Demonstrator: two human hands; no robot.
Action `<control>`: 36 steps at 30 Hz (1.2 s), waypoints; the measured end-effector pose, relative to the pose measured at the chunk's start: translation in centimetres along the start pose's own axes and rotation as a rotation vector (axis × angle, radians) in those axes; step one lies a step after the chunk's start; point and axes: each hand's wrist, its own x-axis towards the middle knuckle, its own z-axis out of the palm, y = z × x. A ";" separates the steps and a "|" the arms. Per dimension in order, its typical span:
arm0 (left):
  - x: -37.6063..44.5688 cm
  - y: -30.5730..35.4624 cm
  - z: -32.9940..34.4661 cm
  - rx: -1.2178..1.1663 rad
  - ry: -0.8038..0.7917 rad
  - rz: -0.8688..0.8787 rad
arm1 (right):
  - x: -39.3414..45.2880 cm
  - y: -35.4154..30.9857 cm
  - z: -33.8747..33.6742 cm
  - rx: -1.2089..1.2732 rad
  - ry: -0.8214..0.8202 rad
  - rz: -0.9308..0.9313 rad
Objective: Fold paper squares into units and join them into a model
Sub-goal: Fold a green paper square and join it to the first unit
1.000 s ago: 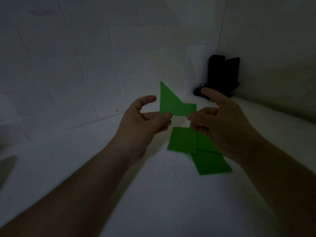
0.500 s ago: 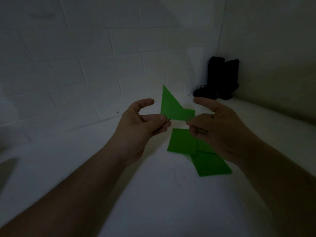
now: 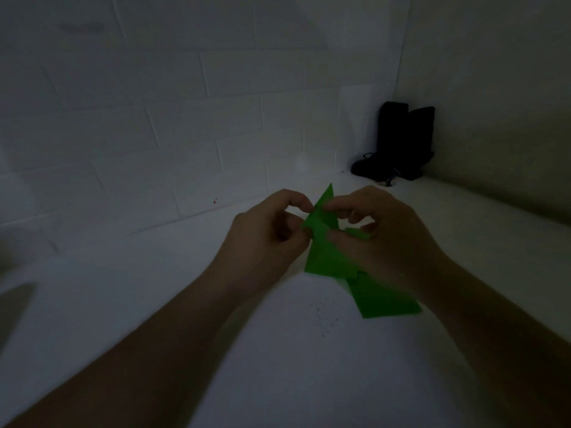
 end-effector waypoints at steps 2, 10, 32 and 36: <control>0.0 0.2 0.4 -0.103 0.002 0.029 | -0.1 -0.3 0.0 0.062 -0.011 0.056; 0.1 0.7 0.8 -0.336 0.061 0.076 | -0.1 -1.2 -0.3 0.413 -0.057 0.236; 0.0 1.3 0.7 -0.380 0.023 0.016 | -0.2 -2.1 -0.5 0.601 -0.169 0.358; 0.3 1.1 0.7 -0.571 0.045 -0.049 | -0.1 -2.1 -0.6 0.674 -0.109 0.417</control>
